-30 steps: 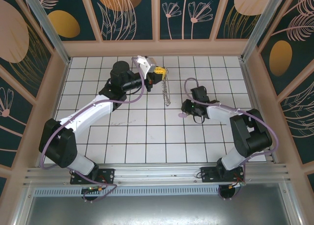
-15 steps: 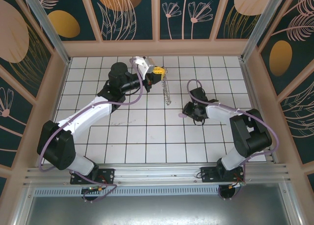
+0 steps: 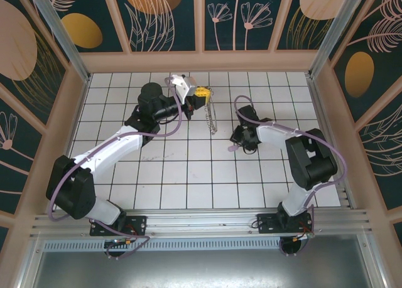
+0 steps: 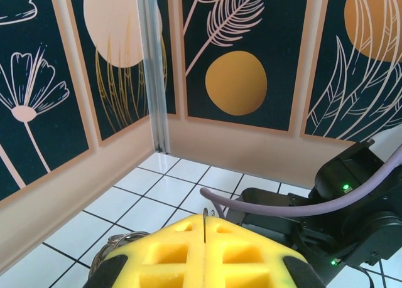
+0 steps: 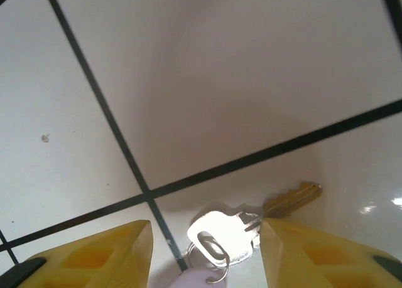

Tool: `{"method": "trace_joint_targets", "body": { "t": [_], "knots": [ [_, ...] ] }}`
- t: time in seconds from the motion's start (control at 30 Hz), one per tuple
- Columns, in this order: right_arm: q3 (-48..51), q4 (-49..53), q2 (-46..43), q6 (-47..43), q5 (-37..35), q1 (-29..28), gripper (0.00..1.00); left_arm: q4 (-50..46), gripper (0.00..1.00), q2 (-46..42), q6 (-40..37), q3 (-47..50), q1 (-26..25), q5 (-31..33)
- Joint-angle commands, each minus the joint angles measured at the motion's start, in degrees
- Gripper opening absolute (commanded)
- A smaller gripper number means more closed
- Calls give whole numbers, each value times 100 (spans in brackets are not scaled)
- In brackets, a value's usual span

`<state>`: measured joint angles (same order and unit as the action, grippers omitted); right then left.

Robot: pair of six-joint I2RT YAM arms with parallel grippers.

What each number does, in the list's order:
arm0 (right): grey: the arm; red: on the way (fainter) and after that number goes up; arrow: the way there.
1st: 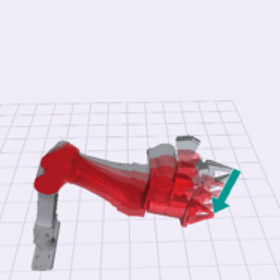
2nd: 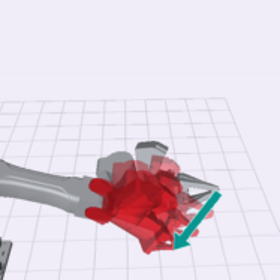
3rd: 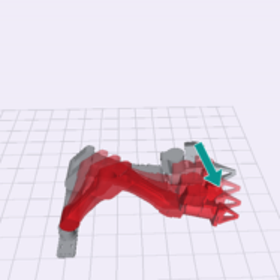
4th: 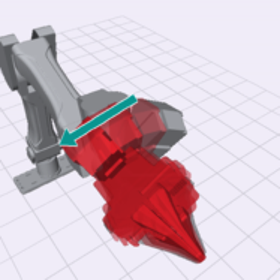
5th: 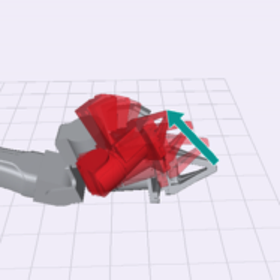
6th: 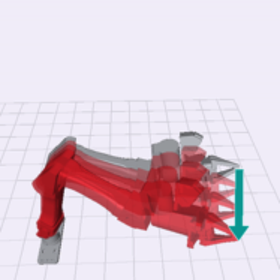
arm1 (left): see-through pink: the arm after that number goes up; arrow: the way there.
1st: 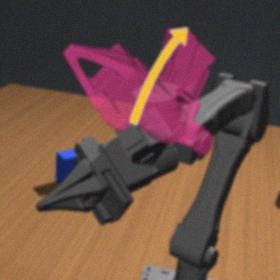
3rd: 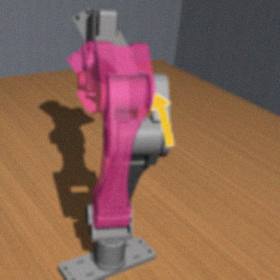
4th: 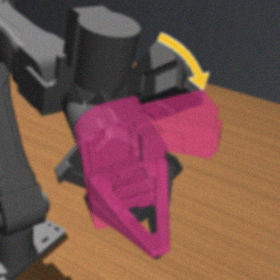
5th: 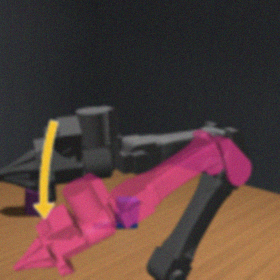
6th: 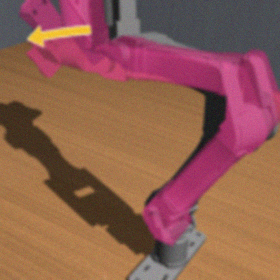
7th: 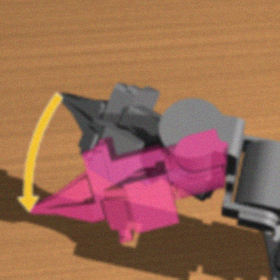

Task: Put the keys on the keyring

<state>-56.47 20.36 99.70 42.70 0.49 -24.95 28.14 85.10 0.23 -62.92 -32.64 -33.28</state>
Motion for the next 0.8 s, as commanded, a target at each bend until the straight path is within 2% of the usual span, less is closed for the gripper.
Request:
{"method": "trace_joint_targets", "body": {
  "t": [0.0, 0.13, 0.2, 0.3, 0.6, 0.77],
  "knots": [
    [-197, 485, 409, -229, 4, -204, 48, 449, 0, -265, -32, 25, -33, 58],
    [-393, 690, 656, -542, -31, -451, 42, 451, 0, -307, -38, 60, -33, 84],
    [-409, 770, 701, -761, -49, -572, 32, 430, 0, -324, -61, 63, -35, 95],
    [-371, 943, 727, -1022, -163, -691, 23, 420, 0, -350, -74, 78, -34, 115],
    [-149, 1133, 352, -1399, -618, -792, 0, 429, 0, -370, -53, 86, -34, 106],
    [-223, 1266, 78, -1458, -1051, -671, 0, 456, 0, -360, -19, 69, -36, 87]
  ]
}}
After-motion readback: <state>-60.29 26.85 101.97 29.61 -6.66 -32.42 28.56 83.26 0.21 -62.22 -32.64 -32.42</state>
